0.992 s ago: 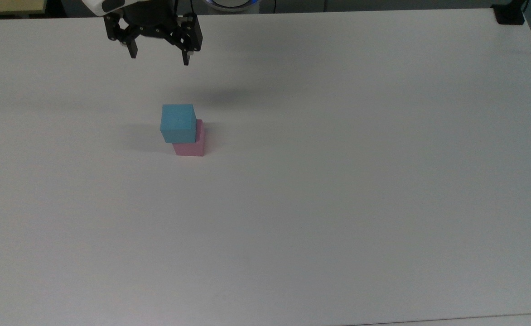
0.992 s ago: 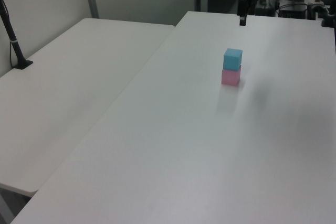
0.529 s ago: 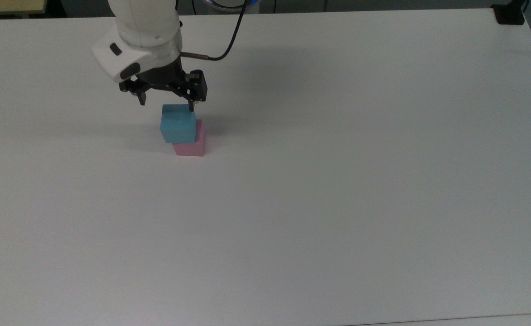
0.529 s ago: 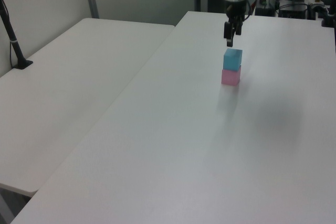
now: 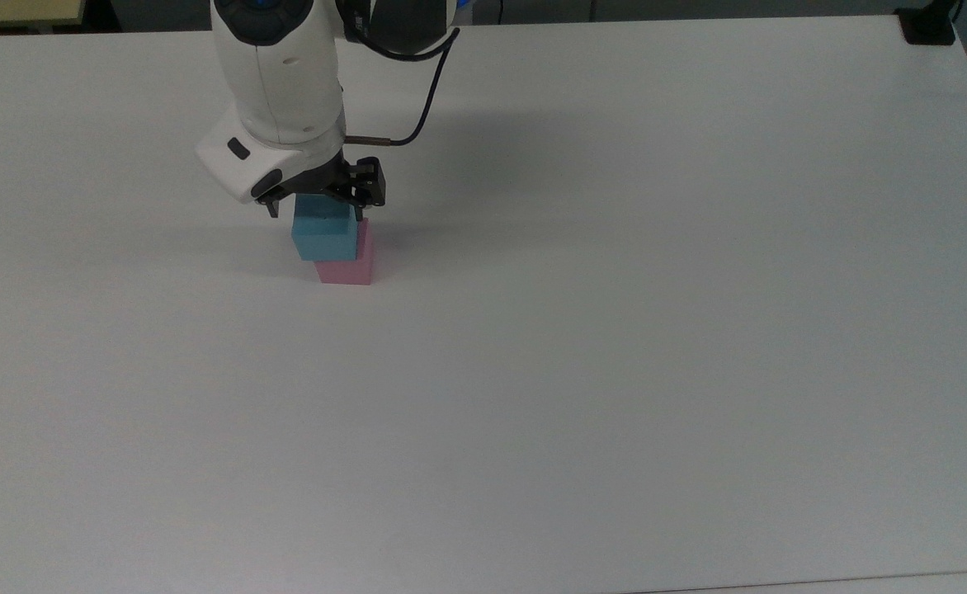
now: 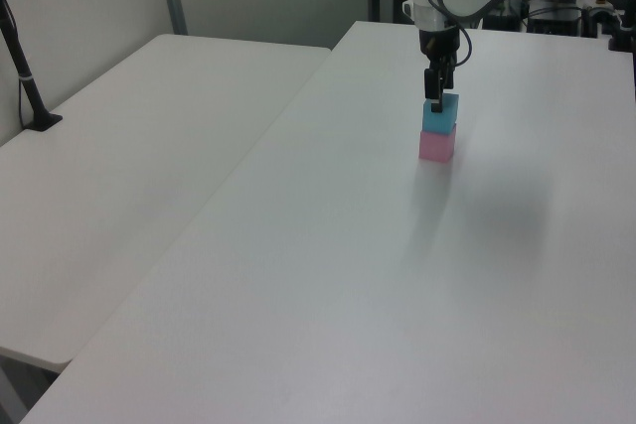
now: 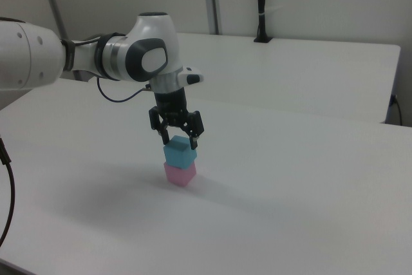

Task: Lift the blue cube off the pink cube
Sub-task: 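Lower the open gripper around the light blue cube and close it, then lift the blue cube off the pink cube and carry it aside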

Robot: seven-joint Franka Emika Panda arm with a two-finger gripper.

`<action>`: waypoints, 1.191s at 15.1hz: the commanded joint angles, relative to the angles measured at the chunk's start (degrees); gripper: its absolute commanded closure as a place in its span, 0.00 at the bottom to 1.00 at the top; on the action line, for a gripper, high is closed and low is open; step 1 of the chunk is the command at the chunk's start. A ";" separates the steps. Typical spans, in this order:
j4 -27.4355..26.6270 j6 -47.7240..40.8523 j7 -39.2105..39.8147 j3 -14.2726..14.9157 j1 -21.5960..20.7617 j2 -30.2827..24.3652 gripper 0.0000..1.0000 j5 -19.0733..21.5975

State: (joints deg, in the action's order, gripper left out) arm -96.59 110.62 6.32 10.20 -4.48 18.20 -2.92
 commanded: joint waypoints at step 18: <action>7.90 8.97 14.50 5.98 7.90 7.80 0.65 2.04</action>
State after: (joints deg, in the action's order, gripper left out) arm -91.68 113.58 17.19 15.69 0.29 20.33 -1.88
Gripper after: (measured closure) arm 0.423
